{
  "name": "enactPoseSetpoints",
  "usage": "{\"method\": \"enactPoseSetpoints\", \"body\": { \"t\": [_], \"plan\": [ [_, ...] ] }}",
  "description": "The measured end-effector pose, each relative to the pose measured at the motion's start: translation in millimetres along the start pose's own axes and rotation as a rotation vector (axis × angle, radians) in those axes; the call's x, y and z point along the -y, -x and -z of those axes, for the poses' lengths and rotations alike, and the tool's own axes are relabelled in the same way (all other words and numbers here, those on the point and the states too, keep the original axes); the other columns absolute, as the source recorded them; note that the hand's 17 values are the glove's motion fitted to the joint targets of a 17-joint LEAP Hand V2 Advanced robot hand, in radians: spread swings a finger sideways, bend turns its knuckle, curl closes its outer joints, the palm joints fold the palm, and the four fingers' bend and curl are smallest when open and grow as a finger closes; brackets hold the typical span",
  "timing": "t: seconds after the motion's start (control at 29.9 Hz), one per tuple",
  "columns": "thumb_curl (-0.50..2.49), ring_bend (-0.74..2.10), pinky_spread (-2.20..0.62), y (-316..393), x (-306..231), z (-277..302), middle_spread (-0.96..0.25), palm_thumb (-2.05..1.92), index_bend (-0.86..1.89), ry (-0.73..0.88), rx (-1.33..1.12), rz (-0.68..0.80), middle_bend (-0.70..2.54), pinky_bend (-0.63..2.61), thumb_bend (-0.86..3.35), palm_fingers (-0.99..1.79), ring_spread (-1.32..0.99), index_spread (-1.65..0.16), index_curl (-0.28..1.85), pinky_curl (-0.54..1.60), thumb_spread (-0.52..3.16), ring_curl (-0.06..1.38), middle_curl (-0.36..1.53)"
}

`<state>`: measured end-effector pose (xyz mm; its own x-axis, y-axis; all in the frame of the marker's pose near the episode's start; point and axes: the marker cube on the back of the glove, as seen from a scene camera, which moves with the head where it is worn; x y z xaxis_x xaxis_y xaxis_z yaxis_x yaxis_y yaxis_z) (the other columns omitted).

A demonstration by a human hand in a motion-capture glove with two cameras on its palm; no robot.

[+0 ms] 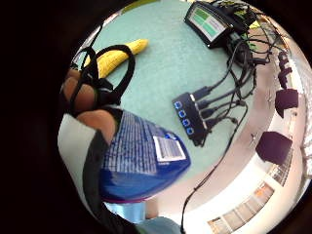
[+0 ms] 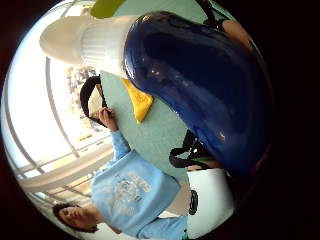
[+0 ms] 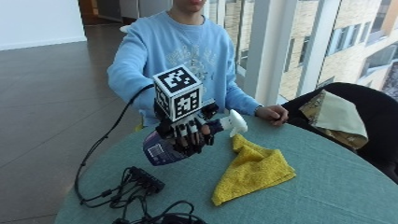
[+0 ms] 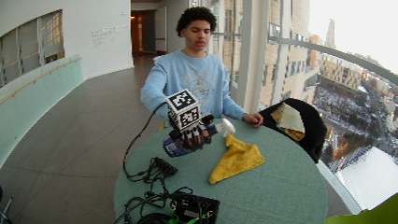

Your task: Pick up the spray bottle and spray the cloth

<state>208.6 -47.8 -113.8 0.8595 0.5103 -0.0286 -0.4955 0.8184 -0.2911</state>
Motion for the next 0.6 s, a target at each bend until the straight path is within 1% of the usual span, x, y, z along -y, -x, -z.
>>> {"method": "enactPoseSetpoints", "body": {
  "t": [0.6],
  "plan": [
    [0.62, 0.52, 0.05, 5.8, 0.8, -2.8, -0.09, 0.91, 0.08, 0.027, -0.021, -0.009, 0.23, 0.35, -0.03, 1.01, -0.05, -0.30, 0.19, 0.37, 0.79, 0.37, 0.43]
  ]
}}
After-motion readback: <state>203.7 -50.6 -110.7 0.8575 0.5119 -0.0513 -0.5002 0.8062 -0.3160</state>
